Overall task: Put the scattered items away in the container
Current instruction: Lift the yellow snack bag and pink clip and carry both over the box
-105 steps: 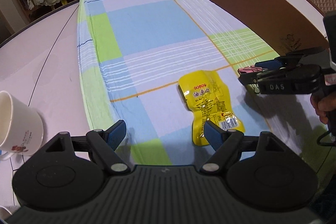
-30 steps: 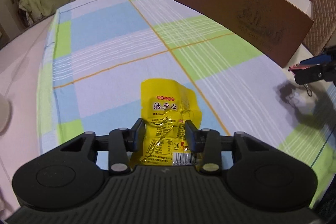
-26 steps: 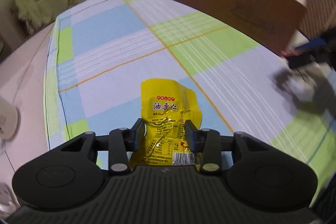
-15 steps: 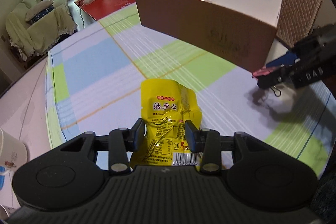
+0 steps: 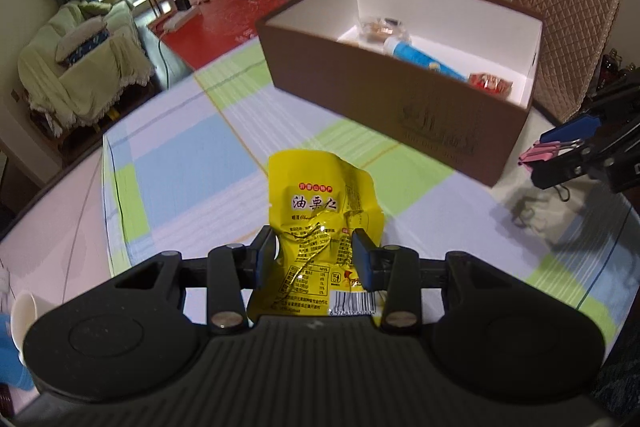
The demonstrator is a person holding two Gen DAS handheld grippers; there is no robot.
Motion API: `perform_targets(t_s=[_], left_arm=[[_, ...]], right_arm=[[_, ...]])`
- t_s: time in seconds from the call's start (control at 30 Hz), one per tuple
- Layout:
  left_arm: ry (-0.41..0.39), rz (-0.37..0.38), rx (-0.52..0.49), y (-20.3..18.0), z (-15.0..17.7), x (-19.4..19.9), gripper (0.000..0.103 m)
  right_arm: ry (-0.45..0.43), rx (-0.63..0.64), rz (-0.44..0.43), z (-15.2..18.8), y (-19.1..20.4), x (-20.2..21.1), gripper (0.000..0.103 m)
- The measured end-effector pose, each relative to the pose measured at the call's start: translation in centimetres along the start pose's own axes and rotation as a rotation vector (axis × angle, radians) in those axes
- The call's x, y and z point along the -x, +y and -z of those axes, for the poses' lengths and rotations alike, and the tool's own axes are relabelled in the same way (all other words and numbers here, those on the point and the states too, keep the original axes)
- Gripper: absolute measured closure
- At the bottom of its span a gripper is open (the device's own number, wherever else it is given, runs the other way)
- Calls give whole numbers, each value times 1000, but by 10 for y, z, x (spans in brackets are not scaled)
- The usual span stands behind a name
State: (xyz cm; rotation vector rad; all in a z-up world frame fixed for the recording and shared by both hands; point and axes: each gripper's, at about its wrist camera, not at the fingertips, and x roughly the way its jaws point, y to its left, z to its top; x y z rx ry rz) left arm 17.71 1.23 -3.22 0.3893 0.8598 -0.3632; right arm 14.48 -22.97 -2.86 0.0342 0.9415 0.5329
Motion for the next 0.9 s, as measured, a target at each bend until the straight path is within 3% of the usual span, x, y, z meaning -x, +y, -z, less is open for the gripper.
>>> perform_targets(t_s=[0.3, 0.53, 0.77, 0.9], left_arm=[[-76, 22, -62, -13, -44, 8, 67], [-138, 57, -143, -25, -96, 3, 67], [-154, 119, -208, -39, -160, -29, 67], [-101, 167, -223, -46, -189, -64, 67]], right_arm=[[-106, -28, -11, -28, -35, 53, 61], [-188, -24, 46, -65, -75, 84, 61], [-170, -7, 44, -104, -106, 70, 61], [-140, -11, 49, -120, -122, 53, 61]])
